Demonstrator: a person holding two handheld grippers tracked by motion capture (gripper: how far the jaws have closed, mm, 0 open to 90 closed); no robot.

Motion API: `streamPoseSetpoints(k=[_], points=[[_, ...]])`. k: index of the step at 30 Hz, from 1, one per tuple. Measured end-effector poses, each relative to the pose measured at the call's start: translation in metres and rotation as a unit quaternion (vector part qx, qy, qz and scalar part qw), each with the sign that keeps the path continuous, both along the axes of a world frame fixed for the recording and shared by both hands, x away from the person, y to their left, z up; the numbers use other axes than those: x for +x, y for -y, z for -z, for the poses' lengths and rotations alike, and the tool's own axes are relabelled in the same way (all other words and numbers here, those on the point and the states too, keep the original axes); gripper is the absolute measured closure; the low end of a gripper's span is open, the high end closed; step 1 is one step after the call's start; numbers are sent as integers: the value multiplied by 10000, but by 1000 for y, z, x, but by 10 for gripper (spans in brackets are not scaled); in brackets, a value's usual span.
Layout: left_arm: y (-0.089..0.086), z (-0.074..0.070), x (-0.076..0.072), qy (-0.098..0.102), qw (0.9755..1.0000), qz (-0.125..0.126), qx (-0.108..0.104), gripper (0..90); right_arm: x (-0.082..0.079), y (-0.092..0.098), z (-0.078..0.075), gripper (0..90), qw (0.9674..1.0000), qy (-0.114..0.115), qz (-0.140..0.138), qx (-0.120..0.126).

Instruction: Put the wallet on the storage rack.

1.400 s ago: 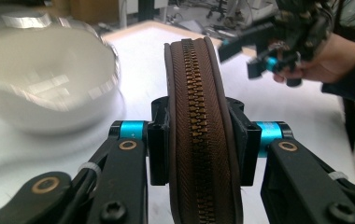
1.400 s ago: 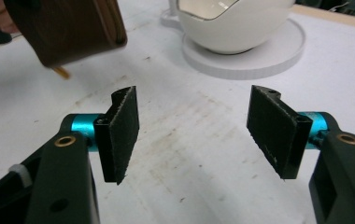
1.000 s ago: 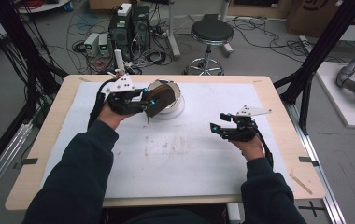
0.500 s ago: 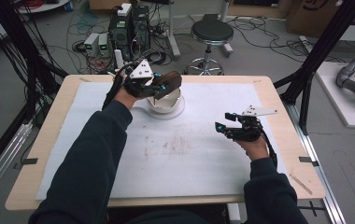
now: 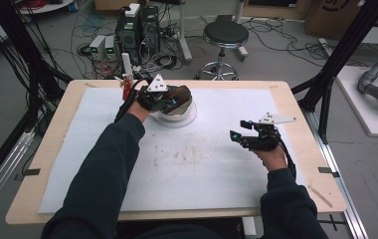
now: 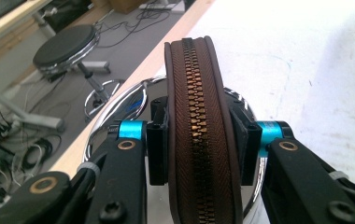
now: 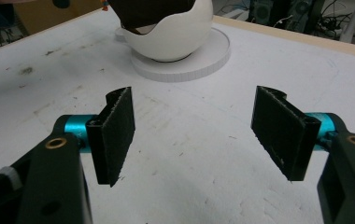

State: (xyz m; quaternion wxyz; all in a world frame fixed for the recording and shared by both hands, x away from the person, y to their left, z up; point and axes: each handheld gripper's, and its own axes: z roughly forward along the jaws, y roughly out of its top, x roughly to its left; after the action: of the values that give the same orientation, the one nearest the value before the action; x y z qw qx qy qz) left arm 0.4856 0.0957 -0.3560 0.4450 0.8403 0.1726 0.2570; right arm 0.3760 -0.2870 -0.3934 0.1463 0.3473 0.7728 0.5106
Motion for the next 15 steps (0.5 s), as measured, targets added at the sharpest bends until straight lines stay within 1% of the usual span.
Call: streamPoseSetpoints(k=[1, 4, 5, 6, 8, 9, 10, 14, 15], points=[[1, 1, 1, -9, 10000, -30, 66, 649, 0, 0, 0, 310, 10000, -5, 7, 2], [4, 8, 5, -117, 9995, -152, 256, 647, 0, 0, 0, 310, 10000, 0, 1, -6], [5, 10, 6, -150, 9993, -187, 278, 645, 0, 0, 0, 310, 10000, -2, -4, -8], [5, 12, 7, -198, 9992, -256, 247, 643, 0, -1, 0, 310, 10000, -11, -1, -10], [6, 13, 10, -346, 9984, -444, 91, 610, 0, 0, 0, 311, 10000, 5, -13, -26], [6, 14, 11, -427, 9973, -601, -26, 536, 0, 0, 0, 311, 10000, -7, -22, -23], [4, 13, 12, -485, 9963, -709, -77, 464, 0, 0, 1, 311, 10000, -11, -25, -20], [-6, 8, 11, -569, 9933, -933, -383, 406, 0, 1, 1, 311, 10000, -12, -5, -16], [-9, 7, 10, -562, 9925, -997, -429, 404, 0, 1, 1, 311, 10000, -5, -11, -9]])
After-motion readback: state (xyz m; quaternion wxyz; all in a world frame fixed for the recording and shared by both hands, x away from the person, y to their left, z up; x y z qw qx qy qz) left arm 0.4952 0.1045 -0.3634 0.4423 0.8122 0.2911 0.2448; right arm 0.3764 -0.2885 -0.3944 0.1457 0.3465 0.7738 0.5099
